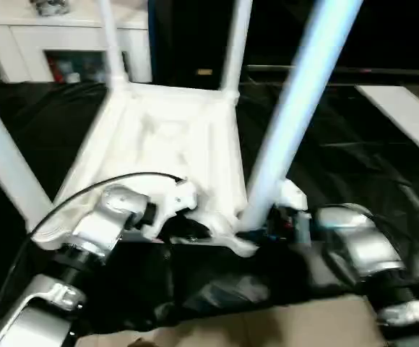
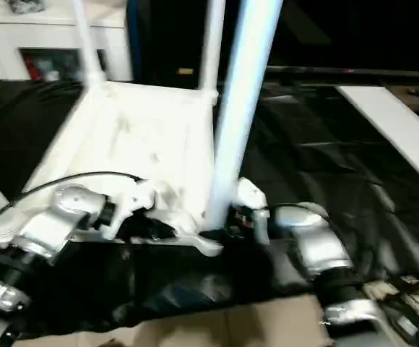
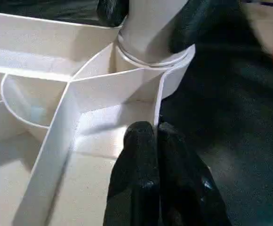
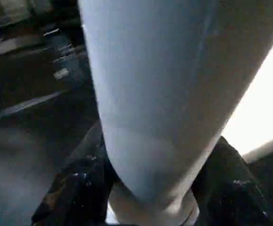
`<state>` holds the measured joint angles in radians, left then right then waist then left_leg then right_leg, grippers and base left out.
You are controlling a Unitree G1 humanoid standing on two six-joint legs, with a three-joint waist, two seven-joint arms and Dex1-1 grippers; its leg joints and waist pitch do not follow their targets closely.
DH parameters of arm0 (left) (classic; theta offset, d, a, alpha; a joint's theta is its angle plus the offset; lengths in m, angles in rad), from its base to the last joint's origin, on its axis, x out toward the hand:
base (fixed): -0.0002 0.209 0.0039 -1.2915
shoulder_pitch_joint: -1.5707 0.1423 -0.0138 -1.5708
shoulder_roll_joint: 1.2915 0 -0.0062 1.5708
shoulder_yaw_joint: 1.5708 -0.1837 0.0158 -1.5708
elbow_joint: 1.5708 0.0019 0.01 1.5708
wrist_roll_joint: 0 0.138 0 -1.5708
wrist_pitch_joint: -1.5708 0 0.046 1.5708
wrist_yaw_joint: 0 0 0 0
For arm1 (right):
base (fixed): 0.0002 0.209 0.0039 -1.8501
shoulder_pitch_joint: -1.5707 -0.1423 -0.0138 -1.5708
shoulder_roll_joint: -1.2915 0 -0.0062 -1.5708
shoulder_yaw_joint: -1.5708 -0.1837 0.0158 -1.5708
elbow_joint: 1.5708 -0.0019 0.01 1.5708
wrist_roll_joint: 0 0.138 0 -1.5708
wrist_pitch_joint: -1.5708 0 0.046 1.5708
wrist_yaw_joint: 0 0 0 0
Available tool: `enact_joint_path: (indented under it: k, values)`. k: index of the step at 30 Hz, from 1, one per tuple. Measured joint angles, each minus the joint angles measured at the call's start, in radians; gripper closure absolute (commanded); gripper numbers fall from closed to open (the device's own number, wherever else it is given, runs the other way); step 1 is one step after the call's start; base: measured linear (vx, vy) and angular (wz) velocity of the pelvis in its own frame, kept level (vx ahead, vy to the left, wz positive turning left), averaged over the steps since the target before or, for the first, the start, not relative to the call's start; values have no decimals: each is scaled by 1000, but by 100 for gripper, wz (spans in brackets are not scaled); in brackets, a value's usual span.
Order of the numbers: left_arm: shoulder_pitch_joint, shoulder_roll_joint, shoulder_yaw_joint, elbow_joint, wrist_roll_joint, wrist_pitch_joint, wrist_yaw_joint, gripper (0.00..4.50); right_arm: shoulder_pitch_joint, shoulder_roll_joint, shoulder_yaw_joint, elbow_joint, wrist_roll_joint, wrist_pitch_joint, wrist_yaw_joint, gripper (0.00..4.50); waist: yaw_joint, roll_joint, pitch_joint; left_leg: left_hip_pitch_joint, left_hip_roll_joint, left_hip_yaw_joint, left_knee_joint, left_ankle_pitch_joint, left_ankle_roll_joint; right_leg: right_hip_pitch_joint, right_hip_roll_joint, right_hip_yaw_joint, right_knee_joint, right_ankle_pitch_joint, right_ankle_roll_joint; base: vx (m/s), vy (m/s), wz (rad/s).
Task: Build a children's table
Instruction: Rotate leg to tighten
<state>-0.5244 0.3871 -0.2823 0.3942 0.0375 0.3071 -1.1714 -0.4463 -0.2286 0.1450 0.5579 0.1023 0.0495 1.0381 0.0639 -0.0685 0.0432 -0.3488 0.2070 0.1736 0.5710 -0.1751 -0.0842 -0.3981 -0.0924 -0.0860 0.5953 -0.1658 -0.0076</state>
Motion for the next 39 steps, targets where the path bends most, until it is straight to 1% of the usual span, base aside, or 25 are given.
enact_joint_path:
  k: [3,5,10,11,12,13,15,16,17,19,21,22,24,25,27,29,30,31,33,34,35,36,37,38,39]
  values:
    - [41,-40,33,-66,8,87,114,450,-10,70,-31,34,-13,-1,-181,258,-28,-4,-1,1,0,-5,1,0,0,-1,0,-5,-5,0,0,-20,1,-7]
    - [54,-61,38,-95,8,123,156,450,-19,91,-43,46,-19,7,-244,259,-35,-4,-1,0,0,-7,0,0,0,-1,0,-9,-11,0,0,0,0,0]
    - [84,-105,47,-132,39,147,254,450,-30,170,-83,80,-37,8,-404,259,-36,-9,-4,0,0,-7,-1,0,0,-1,0,-10,-18,0,0,0,0,0]
    - [84,-109,46,-132,43,147,262,450,-32,172,-83,83,-38,8,-414,224,-36,-9,-4,0,0,-7,-1,0,0,-1,0,-10,-18,0,0,0,0,0]
    - [84,-115,45,-130,49,141,274,450,-34,176,-89,86,-37,8,-426,203,-36,-9,-4,1,0,-7,-1,0,0,-2,0,-9,-20,0,0,0,0,0]
    - [82,-118,45,-121,50,129,280,450,-35,176,-91,87,-36,8,-430,189,-35,-8,-4,0,-1,-7,0,0,0,-2,0,-9,-20,0,0,0,0,0]
    - [68,-123,37,-93,52,94,284,450,-36,177,-98,91,-33,14,-443,183,-33,-5,-3,-1,-1,-7,1,0,0,-3,0,-8,-21,0,0,0,0,0]
    - [56,-123,31,-75,52,76,283,450,-36,173,-99,90,-34,16,-447,172,-30,-4,-1,-1,-1,-7,1,0,0,-3,0,-8,-21,0,0,0,0,0]
    - [45,-124,23,-58,53,60,283,450,-37,165,-97,85,-36,19,-450,153,-27,-2,-1,-1,-1,-7,1,0,0,-3,0,-8,-21,0,0,0,0,0]
    - [32,-127,13,-35,53,32,283,450,-28,145,-85,59,-38,29,-440,148,-22,1,2,-3,-1,-6,1,0,0,-3,0,-7,-21,0,0,0,0,0]
    - [26,-129,7,-25,53,19,283,450,-1,116,-84,10,-33,42,-414,148,-16,2,2,-3,-1,-6,0,0,0,-3,0,-7,-20,0,0,0,0,0]
    - [25,-129,3,-24,53,12,283,450,23,93,-84,-32,-26,54,-384,148,-10,3,3,-4,-1,-6,0,0,0,-3,0,-7,-20,0,0,0,0,0]
    - [23,-129,0,-22,55,7,283,450,50,61,-86,-78,-14,69,-346,148,-5,6,4,-5,-1,-6,0,0,0,-3,0,-7,-19,0,0,0,0,0]
    - [23,-132,-5,-22,55,-5,283,450,90,8,-91,-141,10,79,-286,148,0,12,7,-5,-1,-3,0,0,0,-2,0,-5,-19,1,-1,0,0,0]
    - [21,-133,-5,-17,55,-19,287,450,134,-49,-100,-195,48,99,-205,148,0,13,7,-5,0,-1,-1,0,1,-2,0,-1,-17,6,-1,0,0,0]
    - [19,-130,1,-12,56,-28,306,450,174,-85,-98,-240,94,115,-121,148,0,13,7,-5,1,-2,-2,0,1,-3,0,-3,-17,8,0,0,0,0]
    - [17,-131,14,-13,49,-15,308,423,196,-101,-96,-267,121,125,-74,146,-3,14,8,-6,1,-2,-4,0,1,-4,1,-4,-16,9,0,0,0,0]
    - [17,-131,22,-18,38,3,305,406,208,-114,-96,-281,135,134,-48,146,-5,15,8,-10,1,-2,-4,0,1,-5,1,-4,-16,9,0,0,0,0]
    - [29,-127,47,-70,-11,49,284,385,229,-162,-99,-311,161,156,4,146,-4,15,8,-12,2,-2,-4,0,1,-7,2,-6,-16,9,0,0,0,0]
    - [40,-121,54,-110,-33,64,270,385,236,-184,-103,-328,172,165,24,146,-3,15,8,-14,2,-2,-4,0,1,-7,2,-6,-16,11,-4,0,0,0]
    - [52,-115,65,-155,-55,90,255,360,242,-202,-109,-343,183,181,42,146,-3,15,8,-15,3,-2,-4,0,1,-8,2,-6,-16,9,-4,0,0,0]
    - [69,-101,76,-220,-87,126,232,352,251,-226,-115,-361,198,197,68,146,-2,15,8,-16,3,-2,-4,0,1,-8,1,-6,-16,8,-4,0,0,0]
    - [83,-89,87,-266,-107,155,219,352,253,-239,-118,-364,206,207,83,146,-2,15,8,-16,3,-2,-3,0,1,-8,1,-6,-16,7,-4,51,17,1]
    - [97,-70,98,-321,-130,194,204,344,256,-251,-118,-368,208,214,94,146,-3,15,8,-16,3,-1,-3,0,2,-8,1,-6,-17,6,-5,0,0,0]
    - [103,-59,105,-346,-142,214,196,332,257,-254,-118,-368,208,218,99,146,-2,15,8,-16,2,-1,-3,0,3,-8,1,-6,-17,6,-5,0,0,0]
